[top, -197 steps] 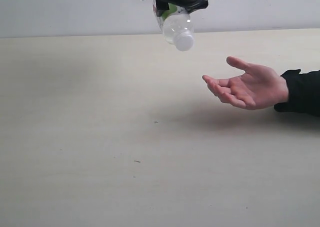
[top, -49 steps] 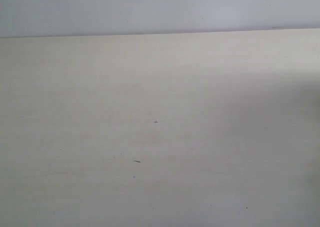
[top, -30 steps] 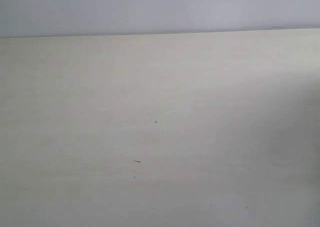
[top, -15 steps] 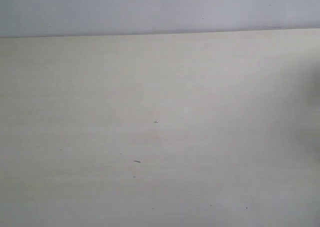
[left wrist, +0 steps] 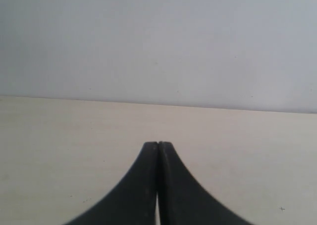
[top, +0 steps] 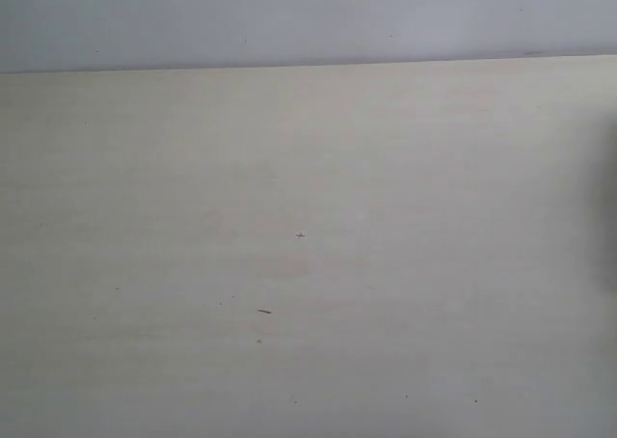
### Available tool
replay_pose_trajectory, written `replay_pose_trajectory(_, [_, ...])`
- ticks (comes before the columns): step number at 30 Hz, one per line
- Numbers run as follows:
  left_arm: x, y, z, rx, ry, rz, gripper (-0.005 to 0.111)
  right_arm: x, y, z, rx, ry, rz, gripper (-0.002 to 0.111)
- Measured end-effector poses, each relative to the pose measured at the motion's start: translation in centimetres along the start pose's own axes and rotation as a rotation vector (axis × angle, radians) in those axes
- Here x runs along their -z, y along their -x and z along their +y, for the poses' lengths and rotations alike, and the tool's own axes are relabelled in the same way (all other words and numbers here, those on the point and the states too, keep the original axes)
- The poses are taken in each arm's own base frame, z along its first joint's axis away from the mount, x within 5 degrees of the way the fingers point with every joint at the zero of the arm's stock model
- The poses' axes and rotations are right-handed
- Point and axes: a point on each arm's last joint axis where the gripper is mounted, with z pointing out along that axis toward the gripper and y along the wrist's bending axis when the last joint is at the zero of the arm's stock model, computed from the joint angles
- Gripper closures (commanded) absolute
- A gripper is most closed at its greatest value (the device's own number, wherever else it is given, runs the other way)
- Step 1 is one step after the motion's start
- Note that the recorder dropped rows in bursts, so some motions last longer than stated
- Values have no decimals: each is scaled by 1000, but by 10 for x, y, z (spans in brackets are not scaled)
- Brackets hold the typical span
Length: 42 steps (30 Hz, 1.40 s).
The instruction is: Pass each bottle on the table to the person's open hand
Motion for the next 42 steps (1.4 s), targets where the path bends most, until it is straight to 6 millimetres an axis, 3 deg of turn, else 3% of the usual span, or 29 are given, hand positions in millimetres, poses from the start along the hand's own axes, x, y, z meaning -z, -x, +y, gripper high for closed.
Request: replay_pose_trajectory(42, [0,-5,1,-88,12,59,107,0,1,0,-7,2,-9,108])
